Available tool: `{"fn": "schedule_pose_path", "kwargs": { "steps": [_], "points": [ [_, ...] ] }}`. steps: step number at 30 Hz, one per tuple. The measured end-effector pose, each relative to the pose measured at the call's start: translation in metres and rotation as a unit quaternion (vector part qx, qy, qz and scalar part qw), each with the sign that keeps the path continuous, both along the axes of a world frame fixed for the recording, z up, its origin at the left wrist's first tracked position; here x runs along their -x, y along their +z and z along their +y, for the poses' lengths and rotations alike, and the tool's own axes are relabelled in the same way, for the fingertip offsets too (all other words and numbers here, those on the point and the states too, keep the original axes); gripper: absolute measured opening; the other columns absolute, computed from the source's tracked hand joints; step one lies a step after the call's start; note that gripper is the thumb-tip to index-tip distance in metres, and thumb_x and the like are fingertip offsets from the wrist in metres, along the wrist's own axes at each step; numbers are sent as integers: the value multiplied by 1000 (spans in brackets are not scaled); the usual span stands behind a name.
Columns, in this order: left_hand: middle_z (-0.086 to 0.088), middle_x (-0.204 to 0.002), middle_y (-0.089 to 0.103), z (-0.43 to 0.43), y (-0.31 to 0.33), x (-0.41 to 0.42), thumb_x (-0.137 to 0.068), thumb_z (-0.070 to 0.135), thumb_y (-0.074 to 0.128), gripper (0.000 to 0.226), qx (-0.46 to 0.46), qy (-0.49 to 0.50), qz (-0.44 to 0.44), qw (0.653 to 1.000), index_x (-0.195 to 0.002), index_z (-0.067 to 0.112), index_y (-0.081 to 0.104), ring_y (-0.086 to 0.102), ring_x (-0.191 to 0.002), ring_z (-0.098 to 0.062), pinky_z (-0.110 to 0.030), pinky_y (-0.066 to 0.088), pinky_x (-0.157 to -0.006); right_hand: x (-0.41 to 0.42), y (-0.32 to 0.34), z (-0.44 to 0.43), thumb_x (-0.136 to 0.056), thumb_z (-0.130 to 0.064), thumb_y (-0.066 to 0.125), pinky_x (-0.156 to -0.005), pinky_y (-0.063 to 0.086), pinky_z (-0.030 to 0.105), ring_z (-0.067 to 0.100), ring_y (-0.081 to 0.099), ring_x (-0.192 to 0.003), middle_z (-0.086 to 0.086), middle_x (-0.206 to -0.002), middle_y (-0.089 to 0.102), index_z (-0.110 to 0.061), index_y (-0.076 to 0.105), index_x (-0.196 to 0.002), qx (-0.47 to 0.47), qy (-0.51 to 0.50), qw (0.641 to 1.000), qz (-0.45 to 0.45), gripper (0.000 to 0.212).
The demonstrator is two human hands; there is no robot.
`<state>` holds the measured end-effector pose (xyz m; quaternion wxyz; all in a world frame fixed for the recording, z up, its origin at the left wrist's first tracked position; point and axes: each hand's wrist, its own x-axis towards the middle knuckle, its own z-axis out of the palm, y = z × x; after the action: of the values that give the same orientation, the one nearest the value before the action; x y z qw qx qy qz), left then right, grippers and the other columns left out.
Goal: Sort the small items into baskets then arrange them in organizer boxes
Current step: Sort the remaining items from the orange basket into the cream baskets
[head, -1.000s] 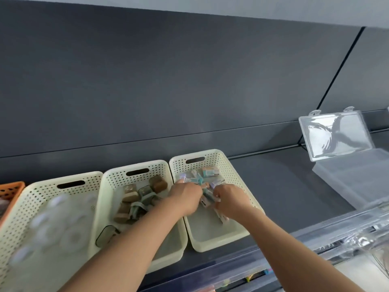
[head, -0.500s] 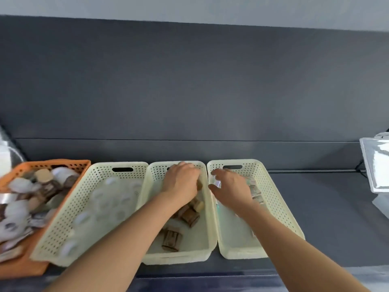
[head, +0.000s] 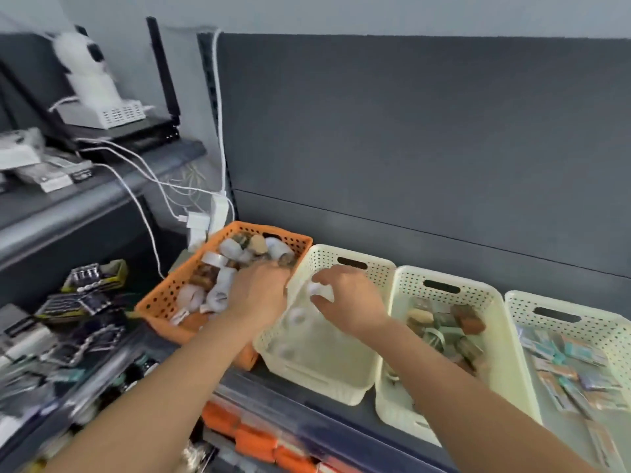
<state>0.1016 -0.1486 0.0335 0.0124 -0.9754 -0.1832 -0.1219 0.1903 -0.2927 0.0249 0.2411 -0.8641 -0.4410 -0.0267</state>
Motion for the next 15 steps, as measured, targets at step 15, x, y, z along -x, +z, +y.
{"fn": "schedule_pose_path", "kwargs": {
  "steps": [15],
  "points": [
    [-11,-121,47,153,-40,54,-91,8,49,29,2,44,175,984,-120,6,53,48,-110,-28,-36,45,-83,54,-29,171,-89,-14,54,-84,52,39,28,56,-109,8,-120,55,-29,56,-128,221,118,968,2,41]
  ]
}}
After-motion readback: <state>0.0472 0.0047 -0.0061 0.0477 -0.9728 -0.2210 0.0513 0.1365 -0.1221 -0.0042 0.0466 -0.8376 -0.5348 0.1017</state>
